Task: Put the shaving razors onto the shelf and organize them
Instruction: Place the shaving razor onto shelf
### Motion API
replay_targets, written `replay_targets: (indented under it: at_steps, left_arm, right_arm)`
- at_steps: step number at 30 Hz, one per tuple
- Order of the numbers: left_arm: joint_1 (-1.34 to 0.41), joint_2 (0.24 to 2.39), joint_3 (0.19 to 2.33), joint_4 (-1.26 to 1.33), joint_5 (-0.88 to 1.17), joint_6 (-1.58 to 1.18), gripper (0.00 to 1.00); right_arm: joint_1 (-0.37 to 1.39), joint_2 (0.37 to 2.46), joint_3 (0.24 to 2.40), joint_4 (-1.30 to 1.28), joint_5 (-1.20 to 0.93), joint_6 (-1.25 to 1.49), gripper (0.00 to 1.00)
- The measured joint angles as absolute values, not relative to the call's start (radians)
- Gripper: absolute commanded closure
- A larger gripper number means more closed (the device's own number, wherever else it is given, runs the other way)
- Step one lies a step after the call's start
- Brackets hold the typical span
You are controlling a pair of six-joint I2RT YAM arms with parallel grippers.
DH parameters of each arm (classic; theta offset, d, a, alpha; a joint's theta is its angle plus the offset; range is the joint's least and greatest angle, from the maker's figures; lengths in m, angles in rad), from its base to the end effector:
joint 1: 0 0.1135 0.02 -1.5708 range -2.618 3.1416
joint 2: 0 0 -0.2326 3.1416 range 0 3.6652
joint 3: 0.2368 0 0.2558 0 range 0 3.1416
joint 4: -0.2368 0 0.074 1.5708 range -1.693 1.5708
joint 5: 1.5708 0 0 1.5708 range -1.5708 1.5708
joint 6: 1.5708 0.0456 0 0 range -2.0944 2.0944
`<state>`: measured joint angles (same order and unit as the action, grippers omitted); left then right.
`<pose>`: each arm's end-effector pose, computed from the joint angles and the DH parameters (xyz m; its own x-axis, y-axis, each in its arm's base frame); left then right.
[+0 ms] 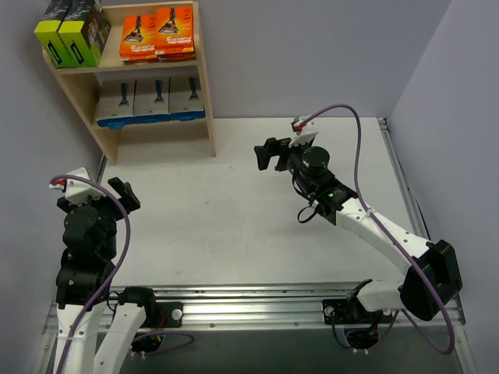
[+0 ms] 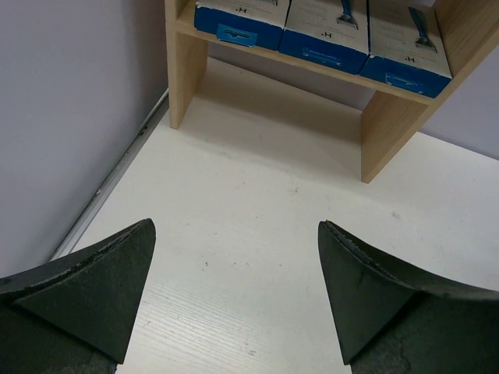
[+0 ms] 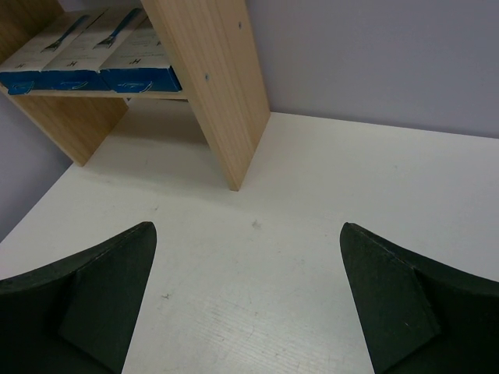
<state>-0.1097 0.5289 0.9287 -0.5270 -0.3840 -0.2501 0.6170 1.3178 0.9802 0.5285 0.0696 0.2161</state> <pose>0.1412 0.0016 0.3682 -0.0559 -0.2247 -0.9728 -0.2907 0.9358 -0.1994 0.2739 0.1904 0.3356 0.0393 0.2902 -0.9562 -0.5425 0.8098 0.2234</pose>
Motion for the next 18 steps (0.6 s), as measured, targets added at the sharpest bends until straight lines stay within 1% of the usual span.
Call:
replay_targets:
  at_steps: [18]
  left_arm:
    - [-0.110, 0.514, 0.926, -0.527, -0.357, -0.250, 0.06]
  right_arm:
    - [0.617, 1.318, 0.981, 0.518, 0.075, 0.231, 0.00]
